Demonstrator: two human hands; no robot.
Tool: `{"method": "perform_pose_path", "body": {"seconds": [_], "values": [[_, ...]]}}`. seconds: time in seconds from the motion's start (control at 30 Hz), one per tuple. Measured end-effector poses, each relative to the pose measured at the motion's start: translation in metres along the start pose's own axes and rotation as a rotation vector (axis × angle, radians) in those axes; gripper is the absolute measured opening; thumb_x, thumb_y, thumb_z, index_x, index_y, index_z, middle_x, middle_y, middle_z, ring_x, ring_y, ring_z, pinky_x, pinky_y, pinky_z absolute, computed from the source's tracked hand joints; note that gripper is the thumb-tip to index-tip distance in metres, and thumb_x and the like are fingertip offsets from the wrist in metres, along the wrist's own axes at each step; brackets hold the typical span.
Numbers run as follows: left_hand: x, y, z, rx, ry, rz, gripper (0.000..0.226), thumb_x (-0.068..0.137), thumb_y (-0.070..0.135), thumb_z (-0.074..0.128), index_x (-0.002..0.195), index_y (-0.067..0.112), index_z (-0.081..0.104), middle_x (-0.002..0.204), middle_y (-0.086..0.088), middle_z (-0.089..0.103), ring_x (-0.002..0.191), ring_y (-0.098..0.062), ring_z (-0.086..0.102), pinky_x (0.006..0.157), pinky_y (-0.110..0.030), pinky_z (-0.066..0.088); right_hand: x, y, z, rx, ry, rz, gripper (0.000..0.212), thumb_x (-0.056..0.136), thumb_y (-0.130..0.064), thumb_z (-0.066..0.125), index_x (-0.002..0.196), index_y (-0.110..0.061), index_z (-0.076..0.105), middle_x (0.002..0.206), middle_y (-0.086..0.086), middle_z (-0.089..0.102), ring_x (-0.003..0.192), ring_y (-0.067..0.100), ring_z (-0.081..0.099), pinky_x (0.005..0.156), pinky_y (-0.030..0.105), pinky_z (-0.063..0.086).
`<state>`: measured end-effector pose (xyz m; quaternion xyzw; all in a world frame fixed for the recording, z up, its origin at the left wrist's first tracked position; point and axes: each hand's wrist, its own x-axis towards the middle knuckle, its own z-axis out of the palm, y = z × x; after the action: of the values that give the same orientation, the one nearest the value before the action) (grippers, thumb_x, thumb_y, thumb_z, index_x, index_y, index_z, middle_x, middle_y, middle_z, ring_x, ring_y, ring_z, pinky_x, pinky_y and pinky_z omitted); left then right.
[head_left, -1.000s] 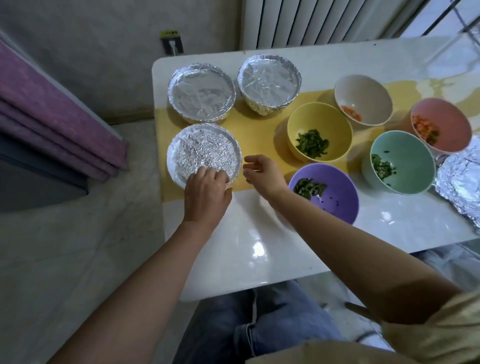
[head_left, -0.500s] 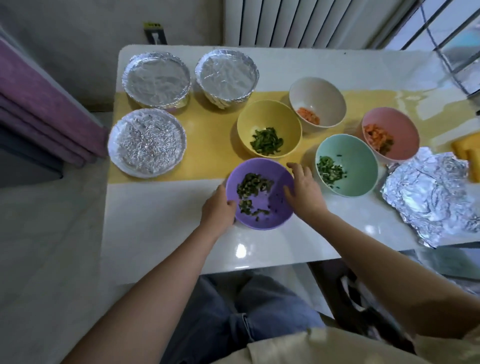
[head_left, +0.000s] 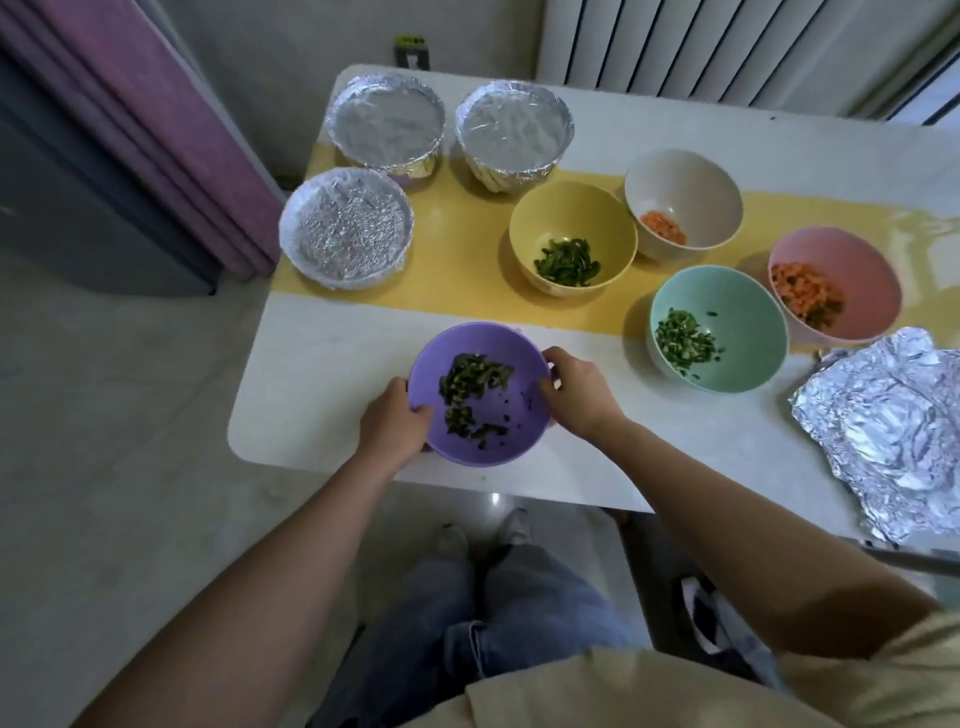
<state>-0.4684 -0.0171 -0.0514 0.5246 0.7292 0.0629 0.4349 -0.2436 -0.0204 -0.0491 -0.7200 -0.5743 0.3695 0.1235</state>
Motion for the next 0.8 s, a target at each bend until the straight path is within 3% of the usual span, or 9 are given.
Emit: {"method": "perform_pose_path", "body": {"seconds": [0.13, 0.23, 0.3, 0.43, 0.5, 0.63, 0.8], "values": [[-0.010, 0.007, -0.005, 0.046, 0.261, 0.157, 0.055, 0.092, 0.014, 0.054, 0.143, 0.004, 0.037, 0.136, -0.016, 0.050, 0.124, -0.034, 0.049, 0.099, -0.040, 0.039, -0.010, 0.006, 0.006, 0.204, -0.013, 0.073, 0.028, 0.096, -0.020, 0.052, 0.123, -0.011, 0.056, 0.102, 0.010, 0.063, 0.062, 0.026, 0.068, 0.054, 0.030, 0.056], [-0.019, 0.014, 0.000, 0.080, 0.420, 0.435, 0.048, 0.087, 0.003, 0.053, 0.134, 0.004, 0.048, 0.127, -0.014, 0.053, 0.112, -0.033, 0.055, 0.092, -0.044, 0.045, -0.024, 0.014, 0.007, 0.289, 0.038, 0.079, 0.030, 0.097, -0.025, 0.055, 0.124, -0.013, 0.057, 0.099, 0.009, 0.066, 0.076, 0.025, 0.068, 0.064, 0.036, 0.060], [-0.024, 0.033, 0.008, 0.073, 0.313, 0.563, 0.038, 0.090, 0.004, 0.050, 0.127, 0.010, 0.054, 0.112, -0.005, 0.063, 0.097, -0.024, 0.061, 0.081, -0.036, 0.047, -0.037, 0.023, 0.004, 0.362, 0.105, 0.081, 0.028, 0.097, -0.021, 0.055, 0.123, -0.012, 0.059, 0.096, 0.010, 0.067, 0.078, 0.021, 0.068, 0.066, 0.036, 0.060], [-0.038, 0.083, 0.041, 0.167, -0.186, 0.698, 0.026, 0.096, 0.012, 0.044, 0.108, 0.022, 0.065, 0.089, 0.005, 0.072, 0.082, -0.013, 0.066, 0.078, -0.035, 0.054, -0.067, 0.055, -0.021, 0.396, 0.235, 0.142, 0.019, 0.097, -0.010, 0.051, 0.106, -0.007, 0.067, 0.085, 0.011, 0.070, 0.067, 0.021, 0.067, 0.067, 0.035, 0.059], [-0.044, 0.105, 0.065, 0.215, -0.374, 0.714, 0.026, 0.095, 0.013, 0.045, 0.102, 0.025, 0.067, 0.089, 0.006, 0.073, 0.080, -0.012, 0.067, 0.080, -0.036, 0.055, -0.081, 0.078, -0.038, 0.367, 0.287, 0.189, 0.021, 0.096, -0.008, 0.049, 0.102, -0.007, 0.069, 0.081, 0.009, 0.070, 0.065, 0.021, 0.067, 0.068, 0.036, 0.059], [-0.053, 0.144, 0.121, 0.335, -0.577, 0.704, 0.024, 0.095, 0.013, 0.045, 0.100, 0.023, 0.067, 0.099, -0.001, 0.073, 0.082, -0.016, 0.063, 0.079, -0.032, 0.053, -0.101, 0.136, -0.068, 0.357, 0.404, 0.299, 0.023, 0.094, -0.006, 0.048, 0.099, -0.011, 0.069, 0.080, 0.005, 0.069, 0.065, 0.017, 0.067, 0.071, 0.039, 0.059], [-0.055, 0.188, 0.189, 0.367, -0.708, 0.579, 0.022, 0.096, 0.014, 0.045, 0.108, 0.018, 0.064, 0.108, -0.006, 0.069, 0.088, -0.020, 0.065, 0.086, -0.034, 0.052, -0.107, 0.210, -0.101, 0.132, 0.466, 0.329, 0.025, 0.093, -0.009, 0.054, 0.114, -0.014, 0.067, 0.117, 0.007, 0.058, 0.104, 0.024, 0.060, 0.091, 0.040, 0.048]]}}
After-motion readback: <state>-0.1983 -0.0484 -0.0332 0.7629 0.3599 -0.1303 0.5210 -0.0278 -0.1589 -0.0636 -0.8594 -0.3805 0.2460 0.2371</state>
